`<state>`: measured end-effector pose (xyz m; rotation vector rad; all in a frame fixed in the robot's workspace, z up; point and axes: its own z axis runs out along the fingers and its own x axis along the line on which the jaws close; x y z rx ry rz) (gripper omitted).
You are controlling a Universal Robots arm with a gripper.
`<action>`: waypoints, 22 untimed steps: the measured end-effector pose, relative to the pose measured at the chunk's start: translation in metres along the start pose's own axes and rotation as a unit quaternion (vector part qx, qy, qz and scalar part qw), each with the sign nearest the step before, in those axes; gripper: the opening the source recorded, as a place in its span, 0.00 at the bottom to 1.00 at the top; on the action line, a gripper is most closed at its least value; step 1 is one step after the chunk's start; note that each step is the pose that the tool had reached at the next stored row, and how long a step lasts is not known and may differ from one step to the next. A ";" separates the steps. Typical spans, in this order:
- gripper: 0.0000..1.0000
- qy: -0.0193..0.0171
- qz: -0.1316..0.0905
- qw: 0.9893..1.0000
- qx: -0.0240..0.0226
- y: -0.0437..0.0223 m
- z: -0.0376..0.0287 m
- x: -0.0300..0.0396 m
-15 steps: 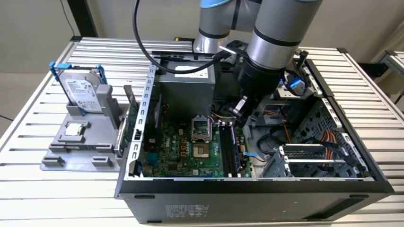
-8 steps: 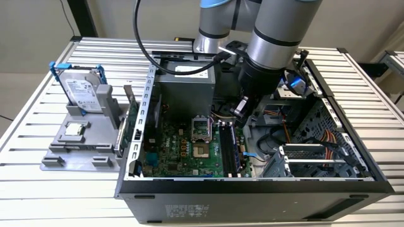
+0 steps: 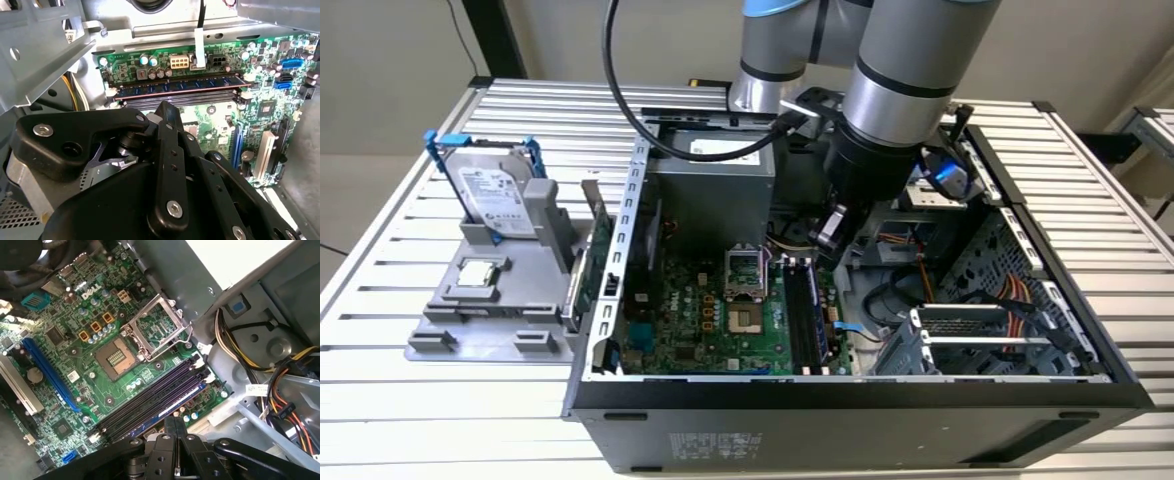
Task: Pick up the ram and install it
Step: 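Press down the ram until it locks into place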
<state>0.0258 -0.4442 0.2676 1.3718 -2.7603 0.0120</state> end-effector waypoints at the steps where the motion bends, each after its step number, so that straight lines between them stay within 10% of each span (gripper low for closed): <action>1: 0.00 0.000 -0.003 1.000 0.000 0.0000 0.0000 0.0000; 22: 0.00 0.001 -0.066 0.998 0.004 -0.0001 0.0000 -0.0001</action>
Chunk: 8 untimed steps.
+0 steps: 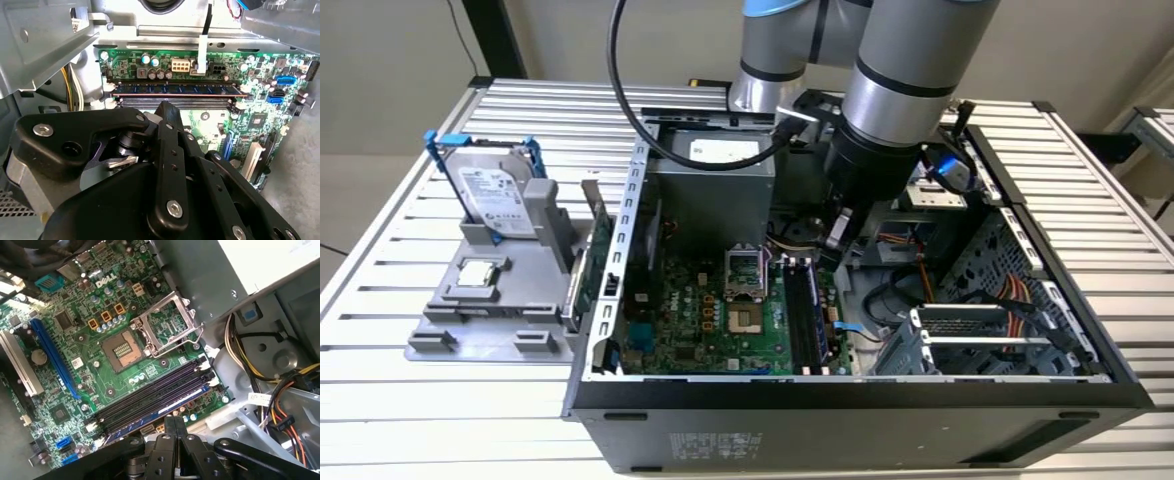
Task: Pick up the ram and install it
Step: 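Press down the ram until it locks into place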
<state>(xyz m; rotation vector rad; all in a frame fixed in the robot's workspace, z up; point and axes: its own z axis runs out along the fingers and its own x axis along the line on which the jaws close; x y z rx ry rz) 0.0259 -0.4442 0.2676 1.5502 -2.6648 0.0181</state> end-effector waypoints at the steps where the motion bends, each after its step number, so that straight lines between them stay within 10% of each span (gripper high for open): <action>1: 0.00 0.000 -0.004 1.000 0.000 0.0000 0.0000 0.0000; 8: 0.00 0.001 -0.033 0.999 0.002 0.0000 0.0000 0.0000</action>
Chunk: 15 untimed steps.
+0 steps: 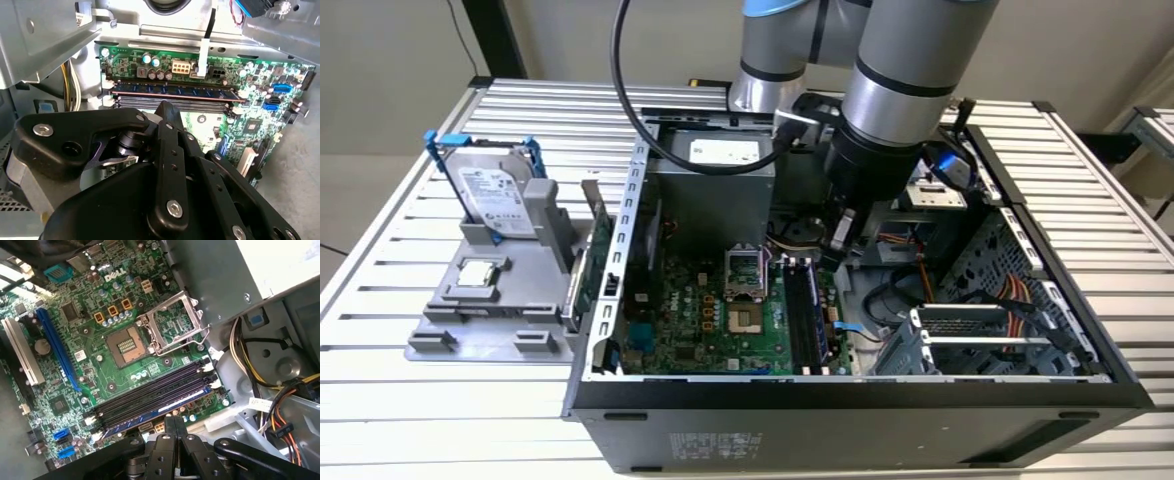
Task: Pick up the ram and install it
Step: 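Press down the ram until it locks into place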
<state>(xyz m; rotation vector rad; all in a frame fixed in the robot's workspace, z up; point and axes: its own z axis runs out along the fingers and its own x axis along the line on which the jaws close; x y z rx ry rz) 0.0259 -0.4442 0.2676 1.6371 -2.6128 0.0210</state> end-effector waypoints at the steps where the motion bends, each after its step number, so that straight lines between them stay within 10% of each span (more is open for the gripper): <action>1: 0.00 0.000 -0.005 1.000 0.000 0.0000 0.0000 0.0000; 15: 0.00 0.001 -0.066 0.998 0.004 0.0000 -0.0002 0.0001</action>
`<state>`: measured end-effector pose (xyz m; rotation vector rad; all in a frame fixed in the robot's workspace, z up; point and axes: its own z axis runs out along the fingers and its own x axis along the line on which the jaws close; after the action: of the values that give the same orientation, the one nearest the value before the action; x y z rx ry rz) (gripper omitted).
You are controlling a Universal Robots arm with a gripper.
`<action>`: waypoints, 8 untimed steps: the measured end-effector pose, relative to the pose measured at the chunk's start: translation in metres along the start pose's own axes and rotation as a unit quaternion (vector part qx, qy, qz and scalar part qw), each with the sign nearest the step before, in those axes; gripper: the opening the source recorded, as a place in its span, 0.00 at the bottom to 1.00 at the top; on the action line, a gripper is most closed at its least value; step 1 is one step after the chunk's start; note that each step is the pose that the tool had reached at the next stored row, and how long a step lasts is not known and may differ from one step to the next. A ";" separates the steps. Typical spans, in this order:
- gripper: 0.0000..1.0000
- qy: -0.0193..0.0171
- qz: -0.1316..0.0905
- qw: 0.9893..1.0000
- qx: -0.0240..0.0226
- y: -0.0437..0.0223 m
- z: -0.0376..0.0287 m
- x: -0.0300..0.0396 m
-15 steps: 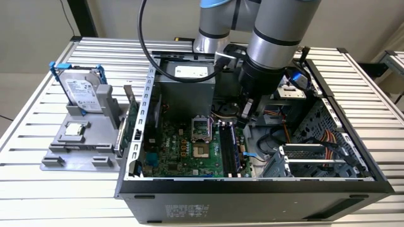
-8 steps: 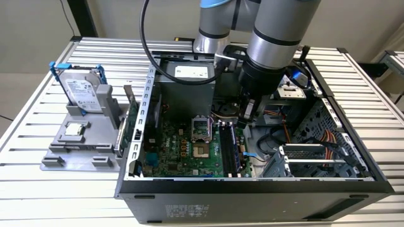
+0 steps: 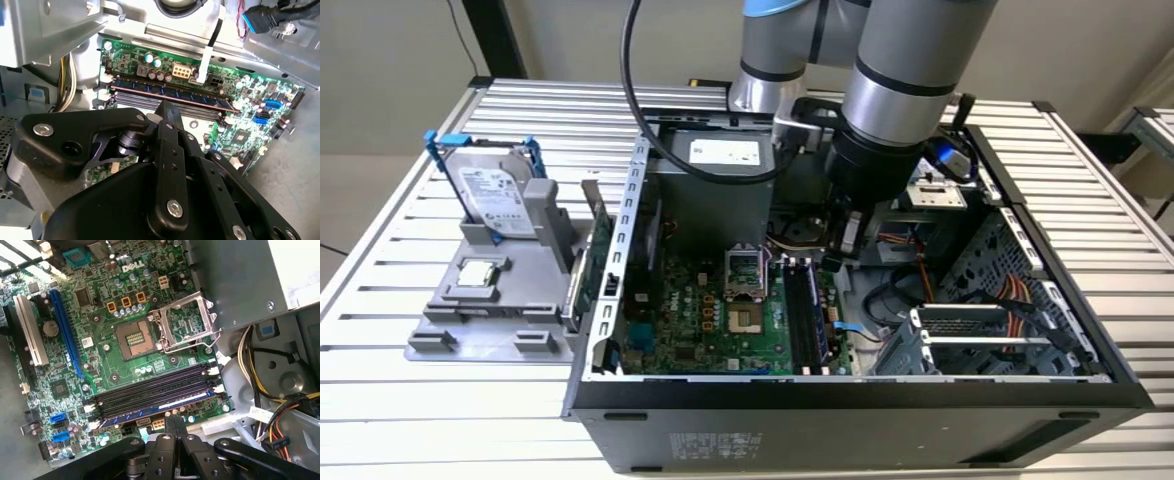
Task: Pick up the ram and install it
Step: 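Press down the ram until it locks into place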
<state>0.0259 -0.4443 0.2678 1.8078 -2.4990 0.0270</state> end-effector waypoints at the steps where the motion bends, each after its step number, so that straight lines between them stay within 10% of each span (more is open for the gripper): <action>1: 0.00 0.000 -0.004 1.000 0.000 0.0000 0.0000 0.0000; 8: 0.00 0.001 -0.028 1.000 0.002 0.0000 0.0000 0.0000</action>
<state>0.0259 -0.4443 0.2678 1.8776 -2.4476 0.0294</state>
